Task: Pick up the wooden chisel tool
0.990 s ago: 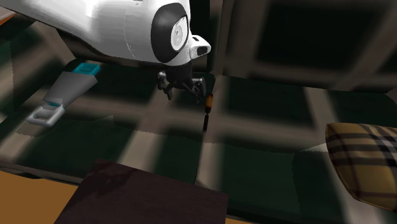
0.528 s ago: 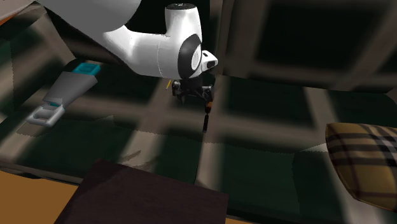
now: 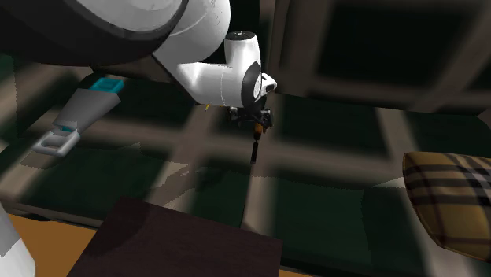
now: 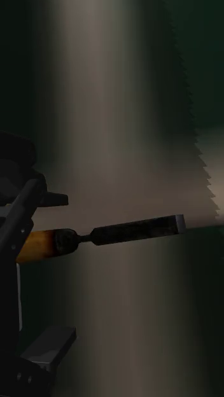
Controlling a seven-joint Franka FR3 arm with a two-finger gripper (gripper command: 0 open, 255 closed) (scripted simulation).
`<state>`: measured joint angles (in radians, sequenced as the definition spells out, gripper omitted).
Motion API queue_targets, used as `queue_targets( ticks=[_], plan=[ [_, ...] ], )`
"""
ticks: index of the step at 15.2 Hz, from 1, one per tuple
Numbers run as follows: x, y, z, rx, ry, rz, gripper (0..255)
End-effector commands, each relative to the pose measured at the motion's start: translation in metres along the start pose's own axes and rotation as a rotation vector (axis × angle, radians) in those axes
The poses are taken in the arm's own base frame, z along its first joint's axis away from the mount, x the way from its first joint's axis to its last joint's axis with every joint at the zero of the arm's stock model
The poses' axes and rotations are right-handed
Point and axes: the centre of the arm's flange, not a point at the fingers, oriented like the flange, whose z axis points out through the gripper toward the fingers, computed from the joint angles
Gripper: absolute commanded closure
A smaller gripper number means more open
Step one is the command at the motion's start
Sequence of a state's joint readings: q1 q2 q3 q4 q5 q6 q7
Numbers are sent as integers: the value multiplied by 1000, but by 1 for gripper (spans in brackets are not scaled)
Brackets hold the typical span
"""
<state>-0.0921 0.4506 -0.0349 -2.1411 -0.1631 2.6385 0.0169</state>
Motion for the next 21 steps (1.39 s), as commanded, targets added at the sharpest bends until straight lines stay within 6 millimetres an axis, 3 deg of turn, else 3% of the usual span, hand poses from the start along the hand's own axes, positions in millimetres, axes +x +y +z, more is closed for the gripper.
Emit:
queue_targets(
  ticks=[1, 3, 10, 12, 13, 21],
  plan=[
    [15, 6, 25, -8, 7, -5, 0],
    [24, 8, 38, -13, 11, -7, 0],
    [23, 4, 78, -13, 11, -7, 0],
    [23, 4, 78, -13, 11, -7, 0],
    [23, 4, 78, -13, 11, -7, 255],
    [25, 2, 77, -13, 11, -8, 255]
  ],
)
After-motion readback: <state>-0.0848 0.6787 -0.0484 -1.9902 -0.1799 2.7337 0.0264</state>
